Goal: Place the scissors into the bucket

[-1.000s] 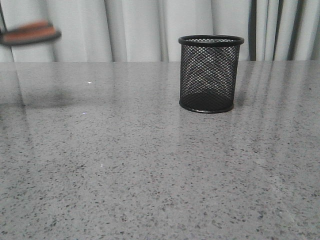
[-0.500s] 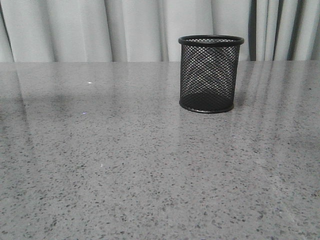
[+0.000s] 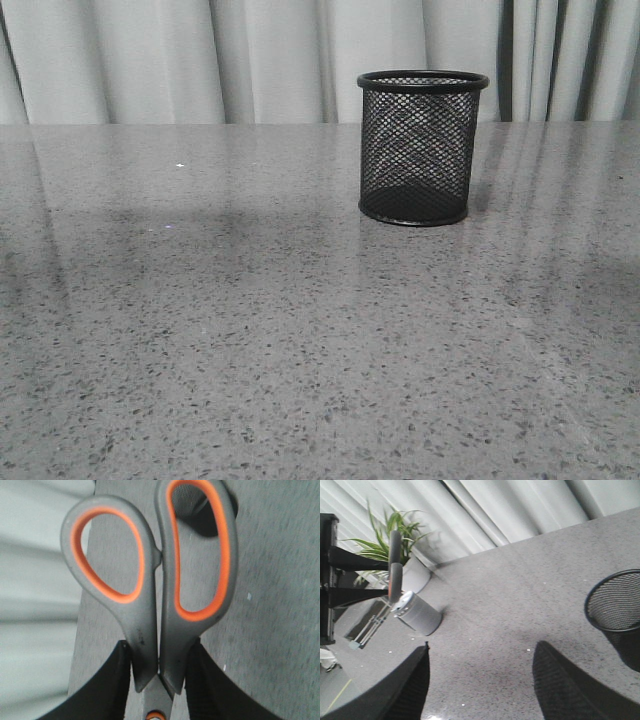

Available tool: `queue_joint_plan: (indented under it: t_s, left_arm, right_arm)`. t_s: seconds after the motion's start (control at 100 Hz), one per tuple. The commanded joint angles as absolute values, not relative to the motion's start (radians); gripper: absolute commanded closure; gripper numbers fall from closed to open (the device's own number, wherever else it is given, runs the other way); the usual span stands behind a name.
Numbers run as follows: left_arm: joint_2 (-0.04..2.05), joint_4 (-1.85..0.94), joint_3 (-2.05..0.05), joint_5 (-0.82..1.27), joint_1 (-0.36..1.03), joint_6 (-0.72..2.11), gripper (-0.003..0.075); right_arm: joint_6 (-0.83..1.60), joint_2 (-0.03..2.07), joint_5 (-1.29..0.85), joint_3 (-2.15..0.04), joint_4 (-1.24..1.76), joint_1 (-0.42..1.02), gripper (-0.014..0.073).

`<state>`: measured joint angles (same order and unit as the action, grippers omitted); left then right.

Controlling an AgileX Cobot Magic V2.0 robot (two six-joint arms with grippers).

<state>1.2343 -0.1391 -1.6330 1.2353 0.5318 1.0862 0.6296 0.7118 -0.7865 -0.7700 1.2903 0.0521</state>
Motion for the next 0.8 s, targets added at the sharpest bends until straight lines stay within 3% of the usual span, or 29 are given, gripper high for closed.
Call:
queue_joint_plan:
  t_s: [0.0,0.37,0.79]
  left_arm:
    - [1.212,-0.138,-1.664,1.127,0.602,1.024,0.0741]
    - [1.303,0.031,-1.664,1.107,0.88,0.881,0.0741]
    - [1.422,0.07,-1.767,1.057,1.038,0.841,0.0741]
  right_arm:
    - [0.65,0.715,-0.783,-0.806,1.371,0.046,0.0189]
    - [0.686,0.715,-0.851,-0.806,1.468,0.046,0.0189]
    - [0.705,0.715,-0.862,-0.806,1.468,0.046,0.0189]
